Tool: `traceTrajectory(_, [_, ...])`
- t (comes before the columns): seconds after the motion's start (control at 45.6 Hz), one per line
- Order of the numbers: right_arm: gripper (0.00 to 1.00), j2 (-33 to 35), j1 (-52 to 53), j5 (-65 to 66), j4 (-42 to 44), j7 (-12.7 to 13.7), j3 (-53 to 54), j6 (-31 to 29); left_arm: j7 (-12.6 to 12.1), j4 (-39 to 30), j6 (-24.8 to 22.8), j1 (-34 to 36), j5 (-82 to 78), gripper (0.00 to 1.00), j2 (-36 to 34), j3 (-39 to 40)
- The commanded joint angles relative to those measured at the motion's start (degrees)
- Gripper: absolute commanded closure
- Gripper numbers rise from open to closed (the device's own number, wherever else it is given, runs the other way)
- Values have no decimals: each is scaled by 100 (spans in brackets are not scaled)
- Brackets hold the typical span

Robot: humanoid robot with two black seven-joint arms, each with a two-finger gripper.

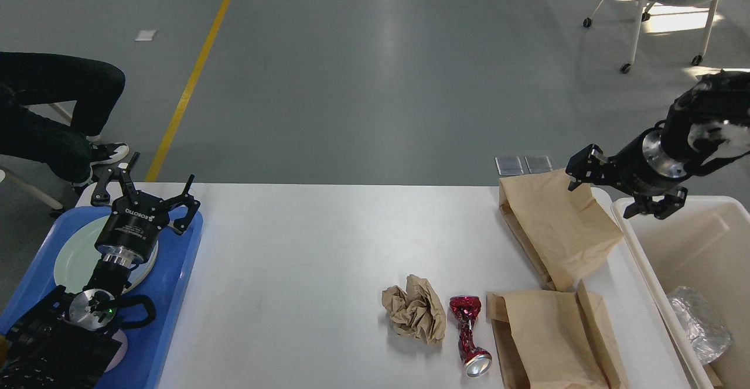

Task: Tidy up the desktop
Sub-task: 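Move the right gripper back toward the brown paper bags, then grasp the farther brown paper bag with the right gripper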

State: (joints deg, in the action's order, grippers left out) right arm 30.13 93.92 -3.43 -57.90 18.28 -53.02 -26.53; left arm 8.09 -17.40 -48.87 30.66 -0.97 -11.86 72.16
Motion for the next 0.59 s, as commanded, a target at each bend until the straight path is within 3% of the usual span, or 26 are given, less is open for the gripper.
traceTrajectory(0.0, [0,-7,-1137,-35,410,9,441,665,0,0,0,-7,0,3,0,0])
traceTrajectory(0.263, [0,-121,-2333,-44,877,9,1108,2291,0,0,0,2,0,3,0,0])
traceTrajectory(0.57, [0,-244,-2730,-35,1193,9,1725,2459,0,0,0,2,0,3,0,0])
